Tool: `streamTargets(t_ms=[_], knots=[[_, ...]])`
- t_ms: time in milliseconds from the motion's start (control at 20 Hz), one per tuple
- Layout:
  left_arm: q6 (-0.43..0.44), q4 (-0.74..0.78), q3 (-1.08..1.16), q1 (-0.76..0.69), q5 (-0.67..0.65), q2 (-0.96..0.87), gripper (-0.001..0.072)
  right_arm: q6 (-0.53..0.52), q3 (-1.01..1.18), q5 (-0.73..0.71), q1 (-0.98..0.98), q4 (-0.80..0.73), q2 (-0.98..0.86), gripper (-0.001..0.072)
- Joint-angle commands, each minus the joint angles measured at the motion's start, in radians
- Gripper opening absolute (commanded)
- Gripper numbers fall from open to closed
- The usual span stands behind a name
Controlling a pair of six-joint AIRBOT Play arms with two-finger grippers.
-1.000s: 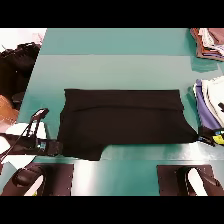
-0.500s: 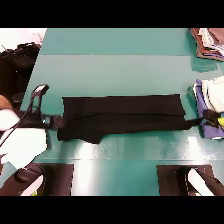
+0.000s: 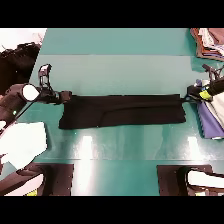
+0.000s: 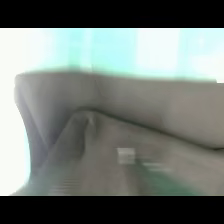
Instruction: Fold the shirts.
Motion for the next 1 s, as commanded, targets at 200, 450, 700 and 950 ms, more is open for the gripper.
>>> streamTargets(t_ms=[200, 450, 700, 950], knots=[[0.001, -0.026, 0.124, 0.006, -0.072, -0.044, 0.0547, -0.164, 0.059, 0.066, -0.136, 0.17, -0.069, 0.0382], [0.055, -0.221, 0.124, 0.005, -0.065, -0.044, 0.0026, -0.224, -0.143, 0.074, -0.308, 0.183, -0.076, 0.0596], [0.124, -0.359, 0.124, -0.055, -0.024, -0.075, 0.0025, -0.323, -0.23, 0.031, -0.306, 0.369, -0.177, 0.0572], [0.123, -0.367, 0.177, -0.261, 0.058, -0.222, 0.0024, -0.343, -0.162, 0.021, -0.182, 0.378, -0.21, 0.0143]])
